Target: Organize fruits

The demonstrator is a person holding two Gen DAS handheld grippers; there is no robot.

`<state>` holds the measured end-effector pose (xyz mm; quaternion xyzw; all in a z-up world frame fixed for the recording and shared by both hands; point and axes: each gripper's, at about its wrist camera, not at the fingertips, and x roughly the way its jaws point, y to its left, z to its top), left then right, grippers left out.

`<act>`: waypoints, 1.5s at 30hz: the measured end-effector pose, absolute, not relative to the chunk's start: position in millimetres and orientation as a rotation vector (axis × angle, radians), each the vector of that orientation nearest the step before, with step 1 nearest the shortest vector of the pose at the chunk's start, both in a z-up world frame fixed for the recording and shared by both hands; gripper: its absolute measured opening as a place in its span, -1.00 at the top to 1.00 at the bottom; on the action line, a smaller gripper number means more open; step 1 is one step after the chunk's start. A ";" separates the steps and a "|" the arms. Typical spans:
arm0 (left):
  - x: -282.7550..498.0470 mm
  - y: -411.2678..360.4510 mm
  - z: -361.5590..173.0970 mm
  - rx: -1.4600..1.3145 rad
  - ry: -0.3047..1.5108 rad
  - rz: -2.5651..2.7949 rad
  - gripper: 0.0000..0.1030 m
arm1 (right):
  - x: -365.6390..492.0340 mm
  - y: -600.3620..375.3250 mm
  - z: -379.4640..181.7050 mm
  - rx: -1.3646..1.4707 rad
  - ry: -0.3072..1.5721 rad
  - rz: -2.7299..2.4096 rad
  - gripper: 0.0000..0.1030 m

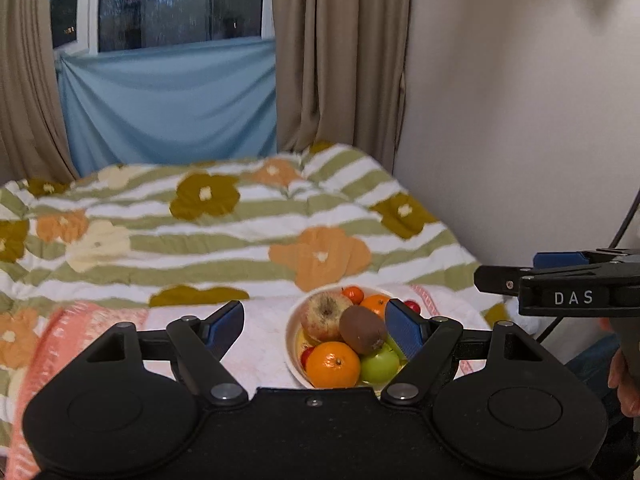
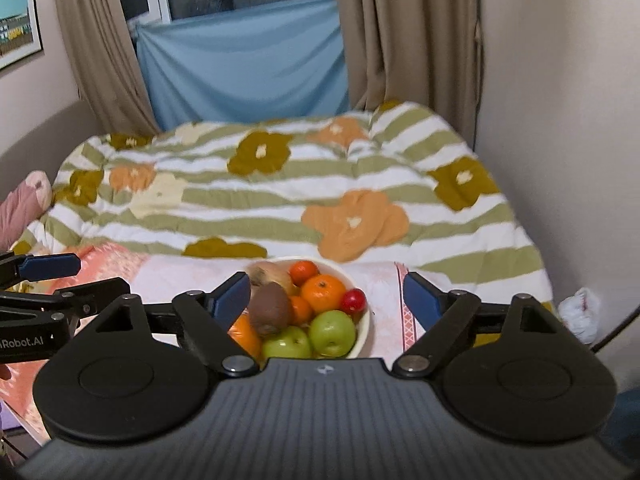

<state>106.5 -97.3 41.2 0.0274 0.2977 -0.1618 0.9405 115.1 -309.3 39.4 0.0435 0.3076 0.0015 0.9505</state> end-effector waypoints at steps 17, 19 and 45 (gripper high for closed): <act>14.1 -9.9 62.9 0.044 0.594 -0.185 -1.00 | -4.5 -217.7 69.9 0.019 0.623 -0.080 -1.00; 8.9 -2.7 58.8 0.036 0.601 -0.177 -1.00 | -10.8 -213.1 66.0 0.019 0.633 -0.084 -1.00; 2.7 7.4 50.4 0.035 0.620 -0.169 -1.00 | -16.2 -212.0 57.3 0.046 0.645 -0.117 -1.00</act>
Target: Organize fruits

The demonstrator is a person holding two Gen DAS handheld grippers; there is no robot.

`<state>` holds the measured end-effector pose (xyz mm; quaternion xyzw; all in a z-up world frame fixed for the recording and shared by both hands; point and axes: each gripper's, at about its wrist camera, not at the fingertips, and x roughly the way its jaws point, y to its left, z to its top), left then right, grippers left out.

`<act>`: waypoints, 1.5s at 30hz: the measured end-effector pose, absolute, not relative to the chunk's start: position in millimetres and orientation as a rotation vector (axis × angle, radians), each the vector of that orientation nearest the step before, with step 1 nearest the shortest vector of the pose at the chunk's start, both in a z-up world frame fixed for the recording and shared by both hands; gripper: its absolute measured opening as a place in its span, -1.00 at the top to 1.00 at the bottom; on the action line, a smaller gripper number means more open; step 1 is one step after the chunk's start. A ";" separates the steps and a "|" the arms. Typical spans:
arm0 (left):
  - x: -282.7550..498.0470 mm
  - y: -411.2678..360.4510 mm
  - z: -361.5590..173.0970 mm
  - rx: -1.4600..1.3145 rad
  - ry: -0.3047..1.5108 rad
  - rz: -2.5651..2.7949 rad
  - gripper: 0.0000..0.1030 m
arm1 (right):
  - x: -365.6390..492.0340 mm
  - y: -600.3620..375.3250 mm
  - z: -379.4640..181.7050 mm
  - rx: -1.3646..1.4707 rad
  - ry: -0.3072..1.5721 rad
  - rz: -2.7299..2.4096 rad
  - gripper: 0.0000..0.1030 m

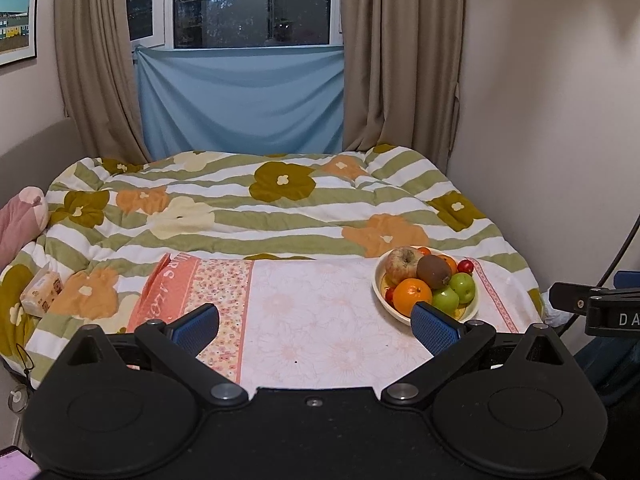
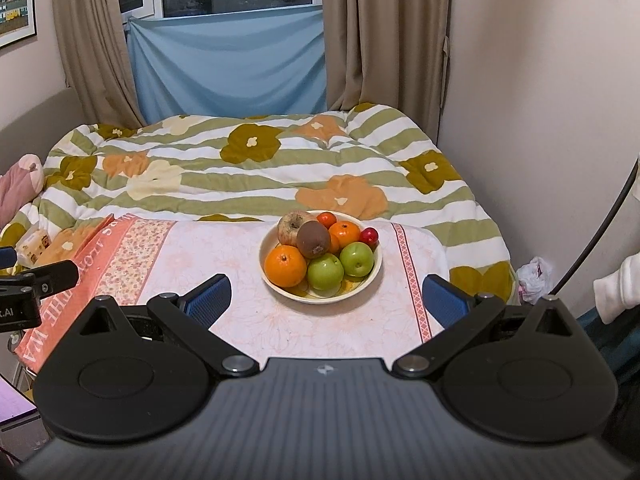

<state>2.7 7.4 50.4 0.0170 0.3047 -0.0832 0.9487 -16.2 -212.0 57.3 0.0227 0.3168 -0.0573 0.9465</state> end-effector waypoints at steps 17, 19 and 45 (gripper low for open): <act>11.2 15.5 48.7 0.012 0.648 -0.160 -1.00 | -3.5 -203.4 49.6 0.052 0.662 -0.101 -1.00; 12.4 14.4 48.2 0.006 0.650 -0.161 -1.00 | -2.4 -202.7 49.1 0.052 0.662 -0.102 -1.00; 17.5 16.5 49.5 0.050 0.625 -0.140 -1.00 | 3.5 -203.7 46.9 0.055 0.666 -0.099 -1.00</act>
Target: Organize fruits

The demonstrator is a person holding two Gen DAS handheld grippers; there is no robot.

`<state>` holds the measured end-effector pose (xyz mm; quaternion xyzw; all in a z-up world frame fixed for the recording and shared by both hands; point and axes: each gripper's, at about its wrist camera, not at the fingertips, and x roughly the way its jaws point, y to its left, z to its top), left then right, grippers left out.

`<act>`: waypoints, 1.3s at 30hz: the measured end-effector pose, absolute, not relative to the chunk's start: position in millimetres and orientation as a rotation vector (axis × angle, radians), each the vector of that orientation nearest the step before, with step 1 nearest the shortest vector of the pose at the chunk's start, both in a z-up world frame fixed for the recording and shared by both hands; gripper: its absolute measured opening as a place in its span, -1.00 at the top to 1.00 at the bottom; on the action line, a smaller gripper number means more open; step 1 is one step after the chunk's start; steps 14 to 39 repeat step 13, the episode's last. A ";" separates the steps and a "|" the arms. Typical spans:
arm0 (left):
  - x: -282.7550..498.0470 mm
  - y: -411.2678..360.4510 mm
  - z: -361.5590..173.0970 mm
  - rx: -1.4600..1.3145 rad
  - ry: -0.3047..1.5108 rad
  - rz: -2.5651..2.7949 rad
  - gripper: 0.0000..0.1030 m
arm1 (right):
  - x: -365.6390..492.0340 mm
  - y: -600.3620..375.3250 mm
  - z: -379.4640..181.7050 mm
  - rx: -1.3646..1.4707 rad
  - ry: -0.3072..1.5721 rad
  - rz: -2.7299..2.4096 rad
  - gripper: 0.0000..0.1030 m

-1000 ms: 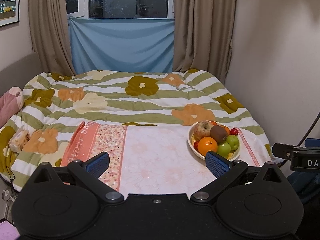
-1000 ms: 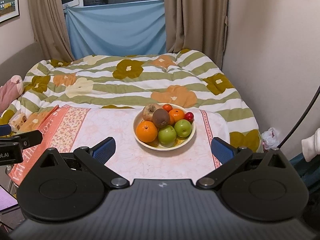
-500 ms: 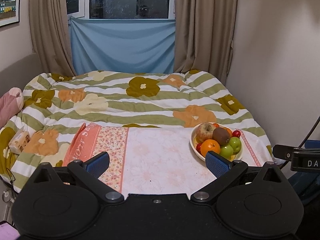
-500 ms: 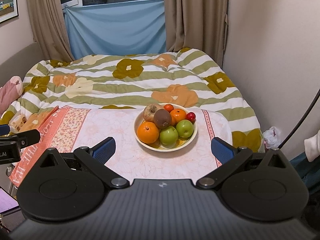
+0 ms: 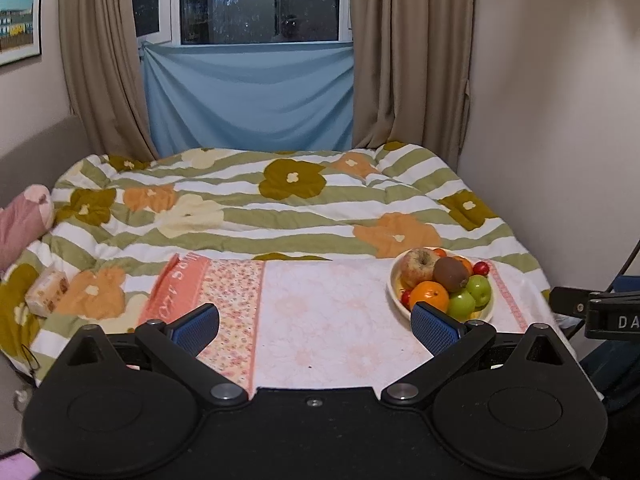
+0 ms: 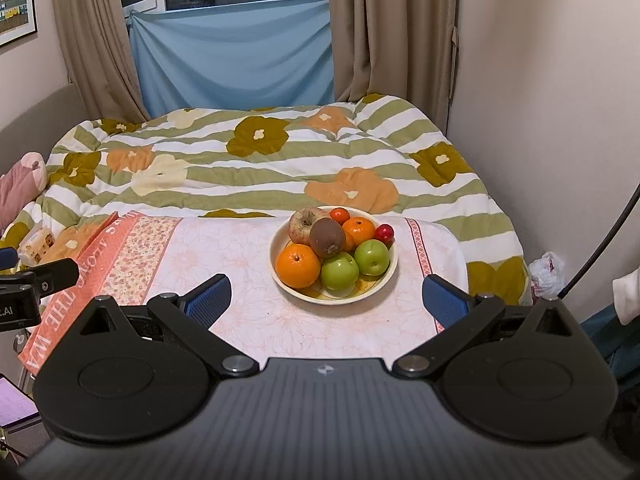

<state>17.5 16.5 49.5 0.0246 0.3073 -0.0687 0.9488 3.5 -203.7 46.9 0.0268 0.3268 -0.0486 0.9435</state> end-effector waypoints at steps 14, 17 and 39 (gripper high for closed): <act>15.5 17.2 46.7 0.030 0.617 -0.098 -1.00 | 5.8 -199.8 46.1 0.058 0.663 -0.098 -1.00; 15.5 17.2 46.7 0.030 0.617 -0.098 -1.00 | 5.8 -199.8 46.1 0.058 0.663 -0.098 -1.00; 15.5 17.2 46.7 0.030 0.617 -0.098 -1.00 | 5.8 -199.8 46.1 0.058 0.663 -0.098 -1.00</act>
